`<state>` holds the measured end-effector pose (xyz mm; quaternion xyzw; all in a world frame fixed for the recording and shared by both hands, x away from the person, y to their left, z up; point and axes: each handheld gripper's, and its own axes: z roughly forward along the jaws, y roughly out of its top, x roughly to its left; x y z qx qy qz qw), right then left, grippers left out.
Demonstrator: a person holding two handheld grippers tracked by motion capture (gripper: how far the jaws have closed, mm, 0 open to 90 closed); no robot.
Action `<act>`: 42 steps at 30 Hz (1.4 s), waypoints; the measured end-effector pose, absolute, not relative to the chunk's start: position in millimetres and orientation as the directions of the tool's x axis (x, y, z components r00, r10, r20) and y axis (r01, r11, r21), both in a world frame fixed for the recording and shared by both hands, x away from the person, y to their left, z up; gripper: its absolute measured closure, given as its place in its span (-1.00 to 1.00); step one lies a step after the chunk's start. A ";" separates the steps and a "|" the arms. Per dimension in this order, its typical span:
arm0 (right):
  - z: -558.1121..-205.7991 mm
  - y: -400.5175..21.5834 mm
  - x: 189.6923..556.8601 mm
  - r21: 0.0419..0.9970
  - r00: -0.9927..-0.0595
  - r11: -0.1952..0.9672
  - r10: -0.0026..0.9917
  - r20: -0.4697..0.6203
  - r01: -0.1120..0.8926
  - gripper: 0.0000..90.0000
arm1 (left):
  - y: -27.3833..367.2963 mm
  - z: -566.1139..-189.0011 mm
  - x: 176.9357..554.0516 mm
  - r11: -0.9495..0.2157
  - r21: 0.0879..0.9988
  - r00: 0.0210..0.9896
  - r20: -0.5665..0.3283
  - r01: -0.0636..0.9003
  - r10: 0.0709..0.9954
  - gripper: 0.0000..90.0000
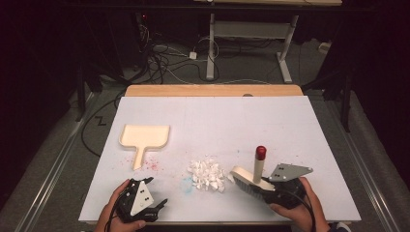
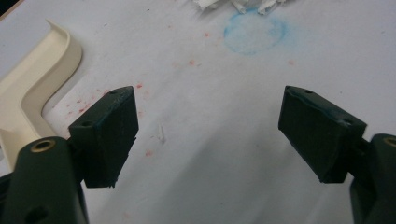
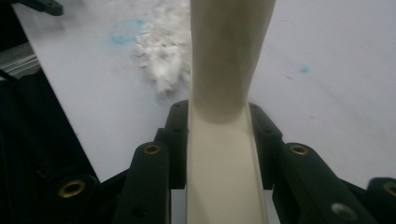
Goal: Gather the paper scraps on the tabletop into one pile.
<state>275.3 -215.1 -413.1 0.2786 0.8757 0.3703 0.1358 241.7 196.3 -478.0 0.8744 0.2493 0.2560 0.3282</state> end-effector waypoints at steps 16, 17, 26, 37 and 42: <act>-393.9 -203.7 272.5 0.778 -0.820 0.541 0.569 -0.060 0.319 0.51 | 197.7 -477.2 241.2 -0.654 0.708 0.743 0.280 0.268 0.607 -0.58; -391.7 -208.2 271.5 0.781 -0.815 0.537 0.576 -0.064 0.319 0.51 | 197.5 -477.3 241.4 -0.655 0.707 0.743 0.280 0.269 0.607 -0.58; -379.1 -261.2 266.7 0.756 -0.813 0.541 0.582 -0.021 0.369 0.51 | 196.8 -478.3 242.4 -0.657 0.702 0.742 0.279 0.276 0.609 -0.58; -401.8 -295.8 286.4 0.633 -0.793 0.541 0.574 0.203 0.554 0.51 | 193.1 -478.5 244.5 -0.663 0.698 0.748 0.281 0.271 0.602 -0.58; -408.9 -301.7 319.2 0.579 -0.763 0.545 0.604 0.230 0.606 0.42 | 193.5 -478.6 246.9 -0.655 0.703 0.745 0.274 0.277 0.608 -0.58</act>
